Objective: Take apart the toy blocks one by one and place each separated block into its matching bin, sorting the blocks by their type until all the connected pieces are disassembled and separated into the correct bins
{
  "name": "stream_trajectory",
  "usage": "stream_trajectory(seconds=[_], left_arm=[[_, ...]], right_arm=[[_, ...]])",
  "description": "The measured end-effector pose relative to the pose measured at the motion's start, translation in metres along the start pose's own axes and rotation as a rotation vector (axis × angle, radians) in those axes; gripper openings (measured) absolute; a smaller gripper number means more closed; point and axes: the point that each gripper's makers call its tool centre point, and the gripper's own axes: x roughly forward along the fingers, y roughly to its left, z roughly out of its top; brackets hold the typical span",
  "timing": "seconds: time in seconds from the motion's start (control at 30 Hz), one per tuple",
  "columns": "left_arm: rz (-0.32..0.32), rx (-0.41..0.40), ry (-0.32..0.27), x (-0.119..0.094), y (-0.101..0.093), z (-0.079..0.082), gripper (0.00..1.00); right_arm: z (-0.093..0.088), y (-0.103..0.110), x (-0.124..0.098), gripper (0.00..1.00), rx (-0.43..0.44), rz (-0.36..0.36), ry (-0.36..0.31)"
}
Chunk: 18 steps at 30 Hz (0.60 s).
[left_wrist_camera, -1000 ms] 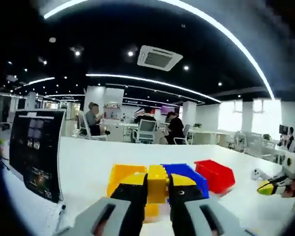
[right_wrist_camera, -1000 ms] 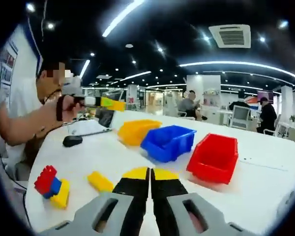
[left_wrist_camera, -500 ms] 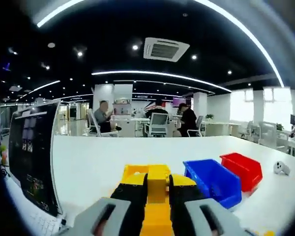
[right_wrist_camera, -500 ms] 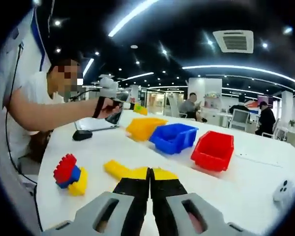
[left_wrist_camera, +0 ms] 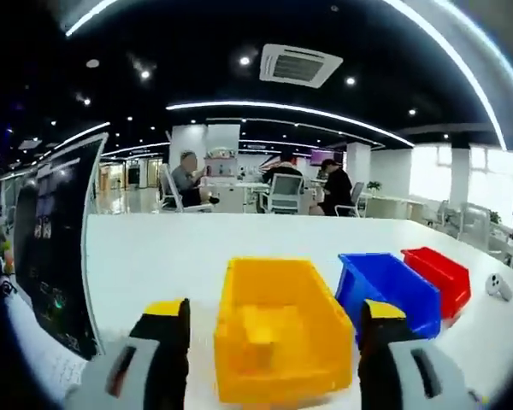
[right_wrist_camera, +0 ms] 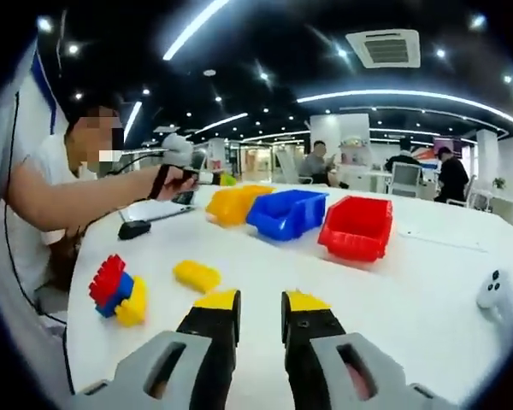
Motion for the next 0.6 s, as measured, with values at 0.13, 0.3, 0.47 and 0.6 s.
stream_trajectory(seconds=[0.13,0.3,0.47,0.6], left_arm=[[0.005,0.021,-0.003,-0.014,0.003,0.001,0.73],[-0.004,0.019,-0.031,-0.029,-0.001,0.009,0.74],[-0.060,0.031,-0.068,-0.054,-0.027,0.014,0.73],[-0.084,0.053,-0.072,-0.075,-0.042,0.009,0.71]], right_arm=[[0.006,0.006,0.003,0.22,0.009,0.021,-0.025],[0.008,0.023,0.011,0.24,-0.021,0.092,-0.013],[0.001,0.048,0.026,0.28,-0.069,0.259,0.059],[-0.002,0.065,0.038,0.29,-0.135,0.366,0.115]])
